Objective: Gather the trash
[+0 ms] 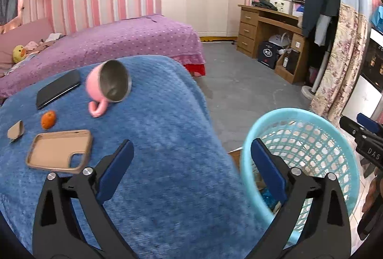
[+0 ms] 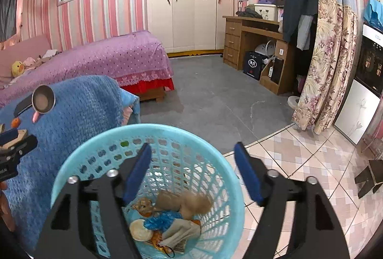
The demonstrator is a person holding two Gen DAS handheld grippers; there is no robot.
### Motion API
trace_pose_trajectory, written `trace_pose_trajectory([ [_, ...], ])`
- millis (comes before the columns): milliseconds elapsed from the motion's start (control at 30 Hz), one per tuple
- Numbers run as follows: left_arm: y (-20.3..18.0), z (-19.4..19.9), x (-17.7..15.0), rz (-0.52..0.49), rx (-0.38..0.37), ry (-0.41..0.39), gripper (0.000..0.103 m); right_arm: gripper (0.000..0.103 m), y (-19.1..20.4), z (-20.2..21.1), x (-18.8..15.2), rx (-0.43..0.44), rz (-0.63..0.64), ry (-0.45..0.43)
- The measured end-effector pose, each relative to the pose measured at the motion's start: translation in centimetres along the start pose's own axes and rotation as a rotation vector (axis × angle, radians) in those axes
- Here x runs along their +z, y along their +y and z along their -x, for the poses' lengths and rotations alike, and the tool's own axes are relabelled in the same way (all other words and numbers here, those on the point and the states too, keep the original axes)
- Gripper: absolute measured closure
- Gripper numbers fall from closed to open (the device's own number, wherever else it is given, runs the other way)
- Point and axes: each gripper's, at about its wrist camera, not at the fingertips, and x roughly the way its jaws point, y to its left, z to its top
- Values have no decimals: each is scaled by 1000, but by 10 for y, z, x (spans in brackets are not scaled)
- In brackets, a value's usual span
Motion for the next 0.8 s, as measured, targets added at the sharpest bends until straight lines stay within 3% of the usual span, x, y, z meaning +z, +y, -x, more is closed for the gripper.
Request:
trace_pose_trajectory([
  [300,43,18,-7,5,65,-9,6,9,32,2,5,11,2,-11],
  [800,150,35,-2,42,198,-69,6,8,122,-4,9,62,74,0],
])
